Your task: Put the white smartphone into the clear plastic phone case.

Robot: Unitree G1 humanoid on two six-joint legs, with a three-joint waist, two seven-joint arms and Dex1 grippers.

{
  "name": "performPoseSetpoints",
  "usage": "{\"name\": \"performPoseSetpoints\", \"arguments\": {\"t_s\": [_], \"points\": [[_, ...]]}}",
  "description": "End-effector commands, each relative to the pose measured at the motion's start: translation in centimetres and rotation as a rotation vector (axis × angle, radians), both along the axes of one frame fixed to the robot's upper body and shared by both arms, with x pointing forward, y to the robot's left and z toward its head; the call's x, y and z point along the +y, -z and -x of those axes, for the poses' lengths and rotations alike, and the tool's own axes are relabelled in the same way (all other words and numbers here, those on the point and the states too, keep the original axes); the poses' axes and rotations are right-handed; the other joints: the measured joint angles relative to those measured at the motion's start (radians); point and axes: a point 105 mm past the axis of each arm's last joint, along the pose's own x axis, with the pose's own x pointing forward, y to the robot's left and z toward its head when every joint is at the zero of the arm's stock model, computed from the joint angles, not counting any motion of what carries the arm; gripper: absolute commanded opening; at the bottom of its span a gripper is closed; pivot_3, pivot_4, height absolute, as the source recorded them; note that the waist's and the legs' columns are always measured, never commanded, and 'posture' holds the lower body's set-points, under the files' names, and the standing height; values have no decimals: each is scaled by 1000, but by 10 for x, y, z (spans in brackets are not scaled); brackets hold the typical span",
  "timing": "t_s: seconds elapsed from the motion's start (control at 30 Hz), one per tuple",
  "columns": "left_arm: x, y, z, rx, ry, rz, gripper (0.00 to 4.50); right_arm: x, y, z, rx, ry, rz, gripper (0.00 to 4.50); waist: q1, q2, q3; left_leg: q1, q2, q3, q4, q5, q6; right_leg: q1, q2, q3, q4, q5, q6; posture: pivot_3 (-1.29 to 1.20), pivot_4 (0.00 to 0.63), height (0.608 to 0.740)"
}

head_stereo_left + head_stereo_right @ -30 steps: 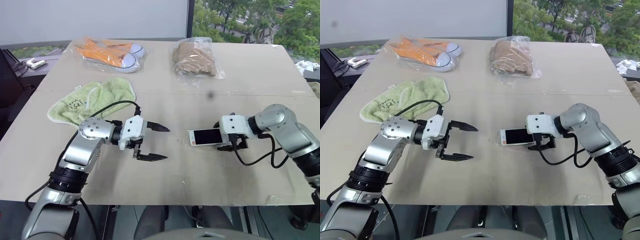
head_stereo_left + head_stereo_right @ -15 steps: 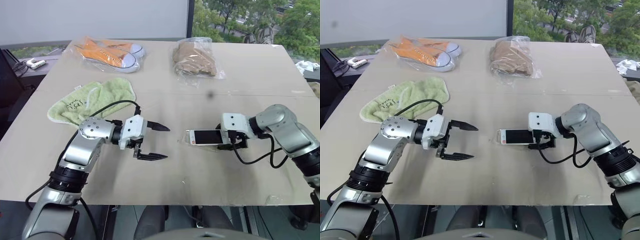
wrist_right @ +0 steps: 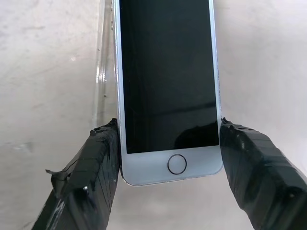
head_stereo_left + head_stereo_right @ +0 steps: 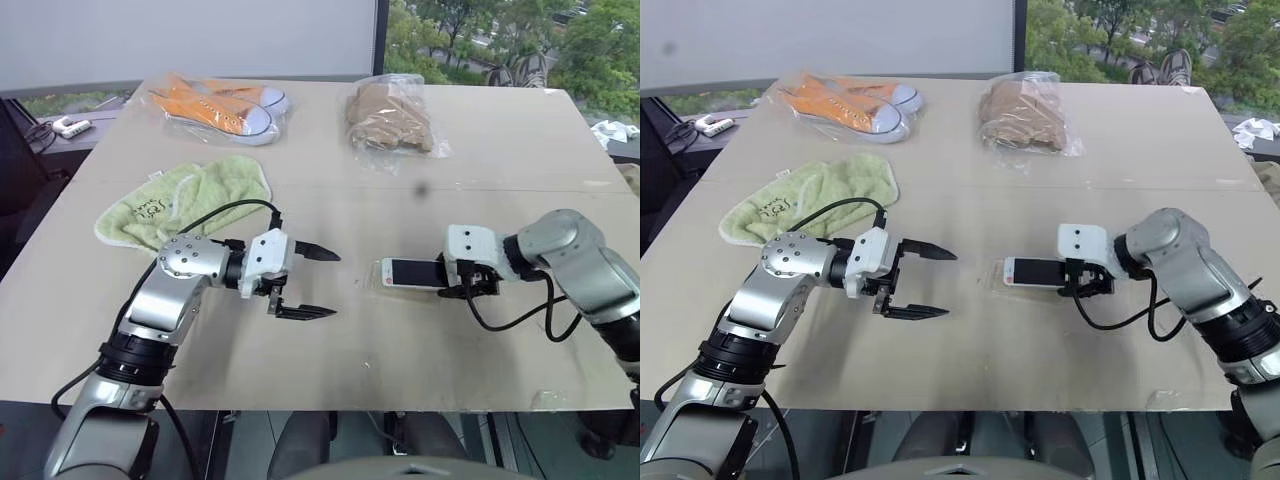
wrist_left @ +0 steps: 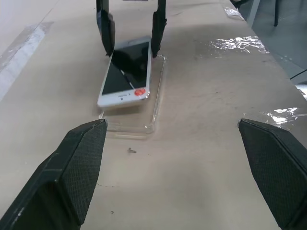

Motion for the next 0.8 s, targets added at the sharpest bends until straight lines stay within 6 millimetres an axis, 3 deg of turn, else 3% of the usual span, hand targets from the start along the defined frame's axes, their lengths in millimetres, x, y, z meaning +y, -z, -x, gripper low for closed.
{"name": "performPoseSetpoints", "arguments": {"t_s": [0.03,0.3,0.8], "points": [[-5,-9,1,-45,25,18,4500,1,-16,11,-51,33,-2,2736,1,0,0,0,0,0,0,0,0,0,0,0,0,0,0,0,150,740],[-10,-7,-3,-50,43,15,4500,-4,-9,6,-162,110,133,2736,-1,0,0,0,0,0,0,0,0,0,0,0,0,0,0,0,150,740],[-8,-6,-4,-53,33,10,4500,7,-9,22,-174,-26,197,2736,-1,0,0,0,0,0,0,0,0,0,0,0,0,0,0,0,150,740]]}}
